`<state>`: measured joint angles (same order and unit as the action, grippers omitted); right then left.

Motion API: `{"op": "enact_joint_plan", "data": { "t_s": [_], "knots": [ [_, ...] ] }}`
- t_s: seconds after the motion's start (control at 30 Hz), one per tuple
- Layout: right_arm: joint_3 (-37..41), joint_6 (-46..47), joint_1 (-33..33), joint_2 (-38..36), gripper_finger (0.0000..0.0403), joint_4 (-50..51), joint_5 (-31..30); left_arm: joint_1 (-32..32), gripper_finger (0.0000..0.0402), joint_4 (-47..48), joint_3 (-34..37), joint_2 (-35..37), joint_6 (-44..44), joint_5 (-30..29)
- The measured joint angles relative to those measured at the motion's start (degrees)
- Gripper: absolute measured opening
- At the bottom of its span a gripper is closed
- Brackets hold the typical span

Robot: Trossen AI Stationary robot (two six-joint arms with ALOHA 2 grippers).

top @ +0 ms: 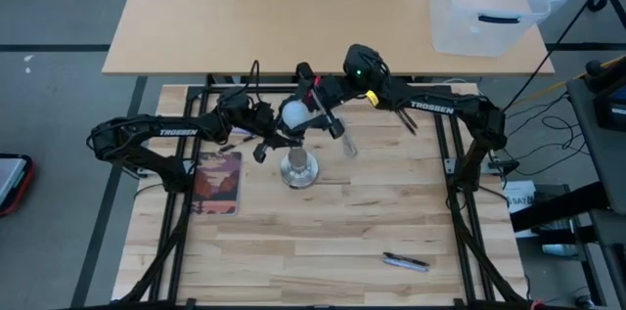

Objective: Screw lightbulb
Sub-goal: Remove the lightbulb from the desk lamp

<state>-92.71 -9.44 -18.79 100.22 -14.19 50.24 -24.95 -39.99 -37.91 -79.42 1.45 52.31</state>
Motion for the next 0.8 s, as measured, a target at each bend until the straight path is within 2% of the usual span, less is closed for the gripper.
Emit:
{"op": "enact_joint_plan", "data": {
  "t_s": [0.17, 0.37, 0.6, 0.8],
  "knots": [
    [-0.1, 3.1, 0.1, 2.0, 0.0264, -5.2, 3.4, 0.0, 0.0074, 0.0, 0.1, 0.0, 1.3, 2.0],
    [0.0, 5.6, 0.8, 2.3, 0.0276, -8.1, 3.5, 0.3, 0.0074, 0.8, 0.1, 0.0, 1.3, 2.5],
    [-0.1, 8.0, 2.4, 2.4, 0.0279, -9.6, -2.2, 0.3, 0.0074, 2.4, 0.2, 0.1, 0.9, 1.4],
    [-0.8, 9.3, 3.2, 1.9, 0.0308, -13.3, -8.4, 0.4, 0.0074, 3.5, 0.1, 0.1, 0.6, -1.8]
  ]
}}
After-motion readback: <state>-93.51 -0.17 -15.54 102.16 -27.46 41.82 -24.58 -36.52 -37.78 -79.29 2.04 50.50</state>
